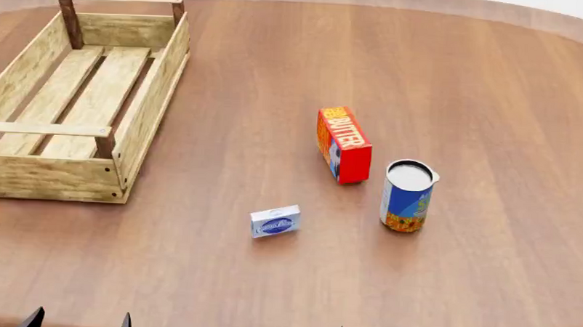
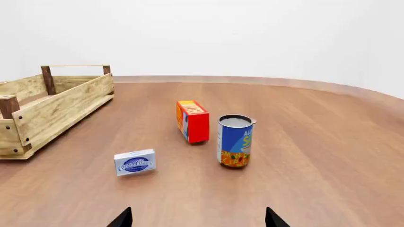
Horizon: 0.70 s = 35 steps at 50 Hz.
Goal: Pick up the cream cheese and put it in the tray.
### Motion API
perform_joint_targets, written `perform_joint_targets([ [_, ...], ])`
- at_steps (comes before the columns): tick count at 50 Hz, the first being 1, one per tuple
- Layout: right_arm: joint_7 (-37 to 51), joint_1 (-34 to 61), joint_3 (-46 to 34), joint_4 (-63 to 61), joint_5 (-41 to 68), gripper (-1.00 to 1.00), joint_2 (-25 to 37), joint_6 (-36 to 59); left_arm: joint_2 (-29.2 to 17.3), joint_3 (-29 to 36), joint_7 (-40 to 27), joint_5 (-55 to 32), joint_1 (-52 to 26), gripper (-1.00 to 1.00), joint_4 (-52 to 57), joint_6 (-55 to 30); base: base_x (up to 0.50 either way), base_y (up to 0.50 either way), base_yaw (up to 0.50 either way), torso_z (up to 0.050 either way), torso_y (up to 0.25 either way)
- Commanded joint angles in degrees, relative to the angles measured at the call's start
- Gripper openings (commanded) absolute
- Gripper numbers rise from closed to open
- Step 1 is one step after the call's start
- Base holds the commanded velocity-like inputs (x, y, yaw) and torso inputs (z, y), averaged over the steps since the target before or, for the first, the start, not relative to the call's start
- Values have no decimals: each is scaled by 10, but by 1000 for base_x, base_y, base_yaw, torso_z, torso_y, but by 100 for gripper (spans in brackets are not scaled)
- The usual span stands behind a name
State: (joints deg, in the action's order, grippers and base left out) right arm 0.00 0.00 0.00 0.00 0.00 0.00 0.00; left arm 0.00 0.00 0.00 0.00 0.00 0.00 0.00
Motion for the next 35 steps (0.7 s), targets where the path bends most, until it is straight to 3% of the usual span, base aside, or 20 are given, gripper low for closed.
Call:
perform_joint_targets([
  [1,7,-1,-9,1,19,100,8,-10,-9,11,-11,-8,1,100,3,0,0,0,0,0,0],
  [13,34,-13,-30,-23,38,100,28,-13,-28,34,-43,-14,22,100,40,12,0,0,0,0,0],
  [26,64,-129,-52,-212,11,100,47,-80,-46,58,-81,17,168,100,253,109,0,0,0,0,0],
  [35,87,-194,-57,-274,-8,100,53,-184,-61,69,-99,36,244,100,316,197,0,0,0,0,0],
])
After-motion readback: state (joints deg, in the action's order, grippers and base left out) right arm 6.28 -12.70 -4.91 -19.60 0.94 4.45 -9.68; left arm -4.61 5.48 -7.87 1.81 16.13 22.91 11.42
